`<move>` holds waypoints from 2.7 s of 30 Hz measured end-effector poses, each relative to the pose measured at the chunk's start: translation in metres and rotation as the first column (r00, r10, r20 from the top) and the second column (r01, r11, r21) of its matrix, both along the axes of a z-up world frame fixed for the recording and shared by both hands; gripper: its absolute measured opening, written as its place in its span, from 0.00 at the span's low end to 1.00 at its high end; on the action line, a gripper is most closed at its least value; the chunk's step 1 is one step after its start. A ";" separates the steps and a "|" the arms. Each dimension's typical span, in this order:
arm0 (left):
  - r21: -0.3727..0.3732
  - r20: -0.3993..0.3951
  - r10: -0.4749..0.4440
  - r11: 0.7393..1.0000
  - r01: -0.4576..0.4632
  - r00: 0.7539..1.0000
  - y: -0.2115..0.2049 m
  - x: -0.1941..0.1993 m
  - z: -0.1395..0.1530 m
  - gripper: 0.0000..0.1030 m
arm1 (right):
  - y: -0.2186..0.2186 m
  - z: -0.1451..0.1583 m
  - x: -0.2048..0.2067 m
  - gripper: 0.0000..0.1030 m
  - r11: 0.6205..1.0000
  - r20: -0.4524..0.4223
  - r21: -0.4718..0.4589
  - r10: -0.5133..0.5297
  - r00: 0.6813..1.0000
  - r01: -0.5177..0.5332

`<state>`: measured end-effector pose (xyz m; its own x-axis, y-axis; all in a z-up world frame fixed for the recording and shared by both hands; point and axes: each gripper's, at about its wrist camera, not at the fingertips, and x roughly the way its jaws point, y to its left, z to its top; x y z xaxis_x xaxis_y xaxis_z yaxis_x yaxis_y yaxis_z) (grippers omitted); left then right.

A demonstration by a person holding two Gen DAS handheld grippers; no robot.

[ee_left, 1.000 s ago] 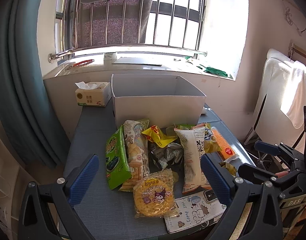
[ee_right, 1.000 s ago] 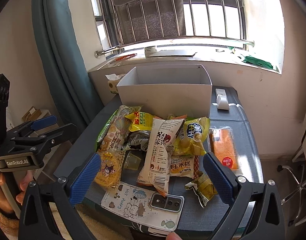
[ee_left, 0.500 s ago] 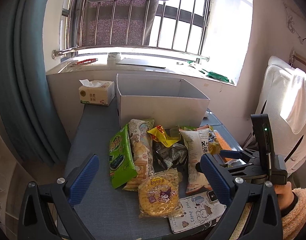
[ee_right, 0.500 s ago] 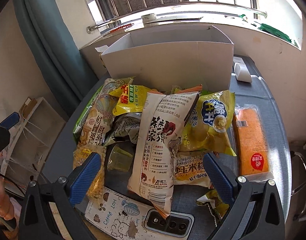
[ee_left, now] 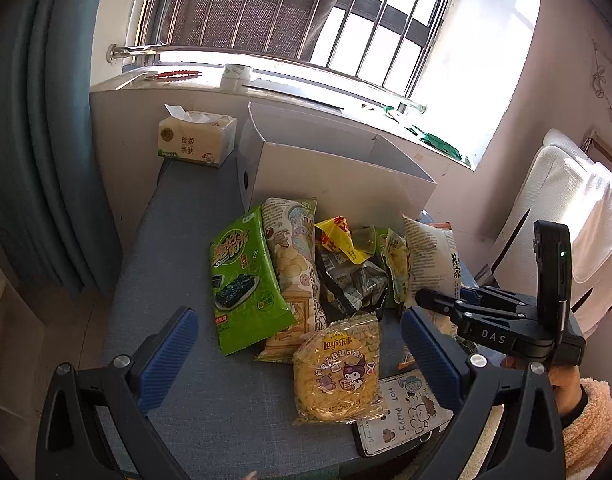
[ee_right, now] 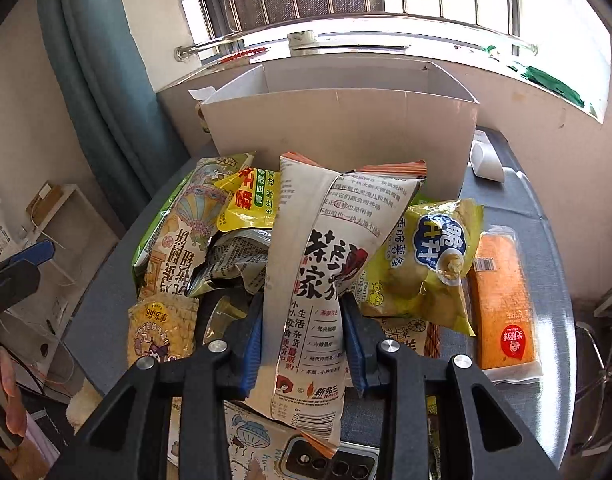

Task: Organize snacks
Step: 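Grasp green seaweed packet with left tool while right tool grasps white chip bag, drop both in box, then open both tools and withdraw them from the white box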

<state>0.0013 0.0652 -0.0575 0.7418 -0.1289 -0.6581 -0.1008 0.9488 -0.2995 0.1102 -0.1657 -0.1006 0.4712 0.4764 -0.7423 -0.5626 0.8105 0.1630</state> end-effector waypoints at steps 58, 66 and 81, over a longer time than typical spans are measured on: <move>0.076 -0.093 -0.057 0.995 0.064 0.994 0.015 0.315 0.040 1.00 | 0.063 0.072 0.264 0.96 0.998 -0.074 -0.020 -0.059 0.996 0.057; 0.061 0.033 0.002 0.998 -0.004 0.999 0.035 0.267 0.065 1.00 | 0.027 0.096 0.233 1.00 0.992 0.013 0.102 -0.074 0.997 0.072; 0.110 0.201 -0.076 0.992 0.054 0.977 -0.002 0.096 0.089 1.00 | -0.041 0.109 0.060 1.00 0.983 0.185 0.184 -0.023 0.982 -0.012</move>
